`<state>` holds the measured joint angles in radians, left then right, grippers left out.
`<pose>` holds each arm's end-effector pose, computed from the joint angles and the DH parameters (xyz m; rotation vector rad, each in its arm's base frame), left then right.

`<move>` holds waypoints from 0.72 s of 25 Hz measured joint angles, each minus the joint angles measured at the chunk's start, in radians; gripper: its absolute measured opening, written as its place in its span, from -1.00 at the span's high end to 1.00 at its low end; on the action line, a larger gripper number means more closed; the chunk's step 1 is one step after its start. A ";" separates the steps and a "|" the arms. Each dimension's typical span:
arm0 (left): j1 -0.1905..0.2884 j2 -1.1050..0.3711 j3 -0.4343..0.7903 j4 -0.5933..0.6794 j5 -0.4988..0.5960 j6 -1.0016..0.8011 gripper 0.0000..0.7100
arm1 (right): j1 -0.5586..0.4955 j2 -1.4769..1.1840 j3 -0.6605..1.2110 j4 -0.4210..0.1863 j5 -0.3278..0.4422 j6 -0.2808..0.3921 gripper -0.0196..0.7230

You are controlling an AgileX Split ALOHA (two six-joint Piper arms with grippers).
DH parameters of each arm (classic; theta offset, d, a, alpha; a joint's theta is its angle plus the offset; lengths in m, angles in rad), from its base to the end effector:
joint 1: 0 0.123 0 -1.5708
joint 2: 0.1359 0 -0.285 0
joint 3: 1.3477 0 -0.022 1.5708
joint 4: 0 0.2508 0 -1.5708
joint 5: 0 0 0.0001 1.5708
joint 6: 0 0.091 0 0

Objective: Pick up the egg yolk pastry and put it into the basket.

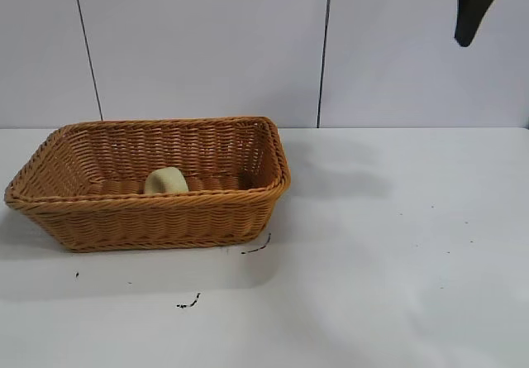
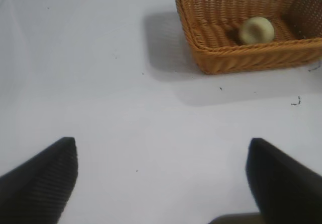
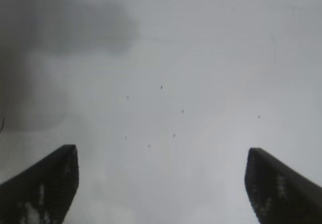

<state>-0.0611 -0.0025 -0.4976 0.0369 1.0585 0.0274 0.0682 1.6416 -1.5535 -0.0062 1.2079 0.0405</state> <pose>-0.0047 0.0032 0.2768 0.0887 2.0396 0.0231 0.3407 0.0227 0.3386 -0.0401 2.7795 0.0190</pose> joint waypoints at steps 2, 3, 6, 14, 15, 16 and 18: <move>0.000 0.000 0.000 0.000 0.000 0.000 -0.95 | 0.000 -0.125 0.111 0.000 0.000 0.000 -0.79; 0.000 0.000 0.000 0.000 0.000 0.000 -0.95 | 0.000 -0.187 0.173 0.006 0.001 0.000 -0.79; 0.000 0.000 0.000 0.000 0.000 0.000 -0.95 | 0.000 -0.370 0.352 0.028 0.001 0.002 -0.79; 0.000 0.000 0.000 0.000 0.000 0.000 -0.95 | 0.000 -0.882 0.799 0.061 -0.043 0.003 -0.79; 0.000 0.000 0.000 0.000 0.000 0.000 -0.95 | 0.000 -0.940 0.843 0.061 -0.062 0.003 -0.79; 0.000 0.000 0.000 0.000 0.000 0.000 -0.95 | 0.000 -1.010 0.891 0.061 -0.075 0.002 -0.79; 0.000 0.000 0.000 0.000 0.000 0.000 -0.95 | 0.000 -1.146 0.972 0.062 -0.108 0.001 -0.79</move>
<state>-0.0611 -0.0025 -0.4976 0.0369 1.0585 0.0274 0.0682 0.4952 -0.5812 0.0556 1.0997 0.0417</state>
